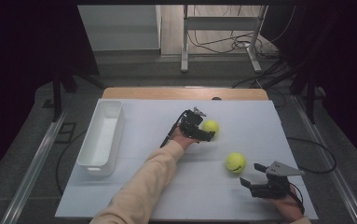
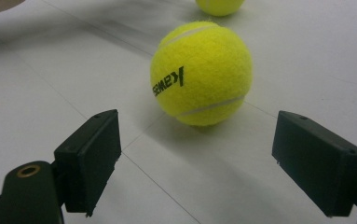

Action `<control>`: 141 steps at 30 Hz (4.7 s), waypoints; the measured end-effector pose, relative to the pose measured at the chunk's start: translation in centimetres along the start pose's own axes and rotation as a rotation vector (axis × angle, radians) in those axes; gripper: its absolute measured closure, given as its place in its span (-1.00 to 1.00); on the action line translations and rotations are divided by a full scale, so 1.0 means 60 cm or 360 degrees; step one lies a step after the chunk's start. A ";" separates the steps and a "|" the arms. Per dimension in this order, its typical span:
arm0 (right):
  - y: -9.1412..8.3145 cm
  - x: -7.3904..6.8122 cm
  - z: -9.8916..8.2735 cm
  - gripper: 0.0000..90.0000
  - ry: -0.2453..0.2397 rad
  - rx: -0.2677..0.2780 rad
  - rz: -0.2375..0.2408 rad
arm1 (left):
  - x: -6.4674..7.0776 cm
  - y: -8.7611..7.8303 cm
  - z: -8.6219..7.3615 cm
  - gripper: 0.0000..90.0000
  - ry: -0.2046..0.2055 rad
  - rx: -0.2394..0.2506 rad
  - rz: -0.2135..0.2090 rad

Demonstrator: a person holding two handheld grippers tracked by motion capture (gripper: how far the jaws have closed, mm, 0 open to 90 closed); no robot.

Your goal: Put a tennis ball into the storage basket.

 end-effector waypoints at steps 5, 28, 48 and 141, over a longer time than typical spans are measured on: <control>0.000 0.000 0.000 -0.65 0.0001 0.0000 -0.0001 | 0.002 0.006 0.002 -0.83 0.0026 -0.0002 0.0001; 0.000 0.001 -0.001 -0.65 0.0003 -0.0007 -0.0004 | 0.004 0.052 0.008 -0.83 0.0044 -0.0048 -0.0011; 0.000 0.001 -0.001 -0.65 0.0002 -0.0013 -0.0004 | 0.004 0.054 0.006 -0.41 0.0065 -0.0093 -0.0007; 0.000 0.000 -0.001 -0.64 -0.0009 -0.0015 -0.0023 | 0.026 -0.080 -0.017 -0.41 0.0115 0.0174 -0.0068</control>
Point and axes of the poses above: each handheld gripper's, and its own axes: y roughly forward along the jaws, z roughly out of its top, x roughly to its right, the point moved 5 cm from there along y, roughly forward along the jaws, and after that the axes turned 5 degrees about -y, right-handed, at the moved point
